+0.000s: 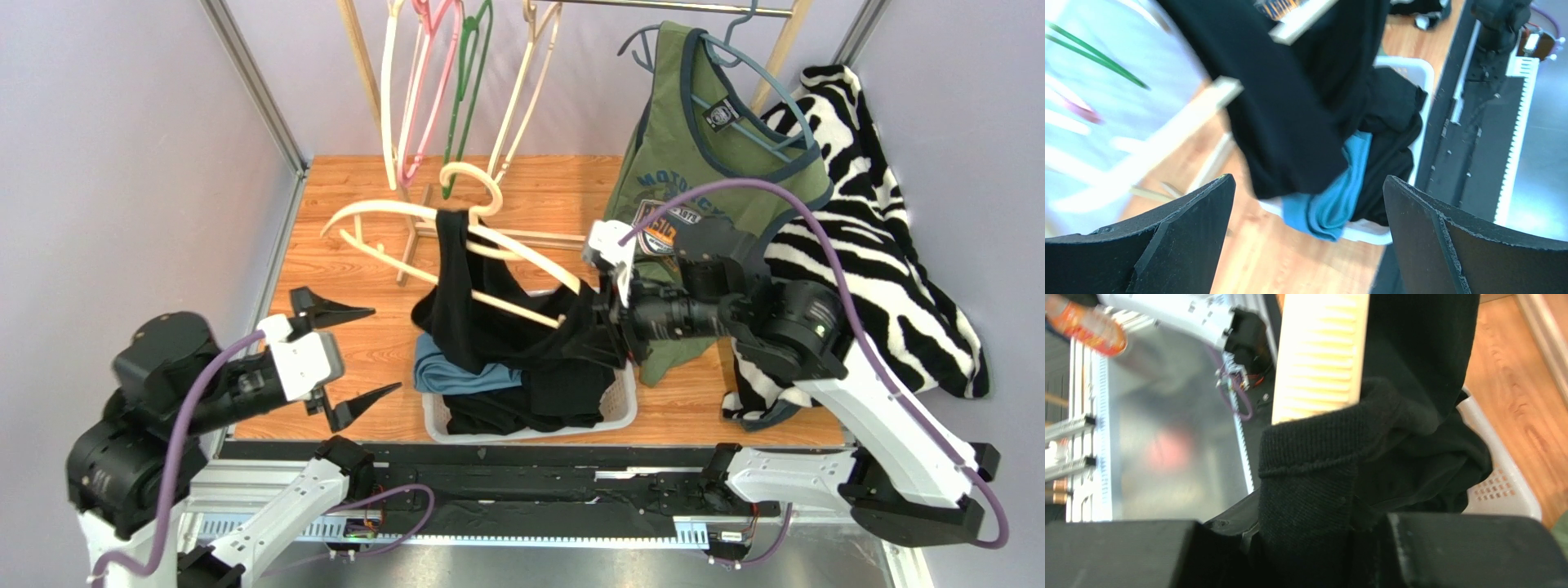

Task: Remove the tank top from the hanger
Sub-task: Pick up the hanger from the clothesline, then remove the tank top from the hanger.

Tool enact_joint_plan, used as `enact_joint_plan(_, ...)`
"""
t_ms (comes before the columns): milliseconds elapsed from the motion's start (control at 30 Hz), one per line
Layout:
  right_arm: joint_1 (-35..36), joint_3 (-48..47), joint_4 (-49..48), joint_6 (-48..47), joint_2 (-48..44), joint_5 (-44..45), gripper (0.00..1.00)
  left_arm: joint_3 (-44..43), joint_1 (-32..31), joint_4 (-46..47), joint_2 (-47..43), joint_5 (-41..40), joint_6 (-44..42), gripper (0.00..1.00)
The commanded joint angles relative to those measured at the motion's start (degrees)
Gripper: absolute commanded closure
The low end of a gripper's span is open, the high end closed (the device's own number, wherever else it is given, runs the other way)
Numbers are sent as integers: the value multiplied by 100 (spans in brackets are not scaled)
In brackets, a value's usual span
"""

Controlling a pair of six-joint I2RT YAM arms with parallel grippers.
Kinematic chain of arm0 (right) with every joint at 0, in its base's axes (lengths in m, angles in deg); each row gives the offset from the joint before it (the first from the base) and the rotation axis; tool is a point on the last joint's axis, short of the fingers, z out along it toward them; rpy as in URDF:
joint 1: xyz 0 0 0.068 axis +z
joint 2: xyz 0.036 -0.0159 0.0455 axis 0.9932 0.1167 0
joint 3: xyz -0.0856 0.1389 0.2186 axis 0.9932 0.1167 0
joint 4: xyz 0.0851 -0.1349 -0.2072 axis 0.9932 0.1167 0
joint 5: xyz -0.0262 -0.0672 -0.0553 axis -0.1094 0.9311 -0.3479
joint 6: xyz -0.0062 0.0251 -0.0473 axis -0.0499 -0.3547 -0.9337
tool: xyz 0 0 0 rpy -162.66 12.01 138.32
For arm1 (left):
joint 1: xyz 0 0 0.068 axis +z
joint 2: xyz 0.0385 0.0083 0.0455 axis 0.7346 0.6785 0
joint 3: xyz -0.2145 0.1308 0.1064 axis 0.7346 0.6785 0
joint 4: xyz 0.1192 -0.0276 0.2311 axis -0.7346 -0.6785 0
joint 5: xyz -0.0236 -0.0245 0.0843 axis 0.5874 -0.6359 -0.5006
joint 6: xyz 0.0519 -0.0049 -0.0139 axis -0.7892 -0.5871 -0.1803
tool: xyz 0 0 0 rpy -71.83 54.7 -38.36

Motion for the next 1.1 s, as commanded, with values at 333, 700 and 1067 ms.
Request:
enact_joint_plan(333,974,653,1057,-869,-548,285,100,-1682,33,-85,1064,379,-934,1)
enact_joint_plan(700,1089,477,1154,-1080,-705,373,100,-1193,33,-901,1083,783,-1636,1)
enact_joint_plan(1067,1168,196,1216,-1309,-688,452,100,-727,33,-1298,1319,845,-2067,10)
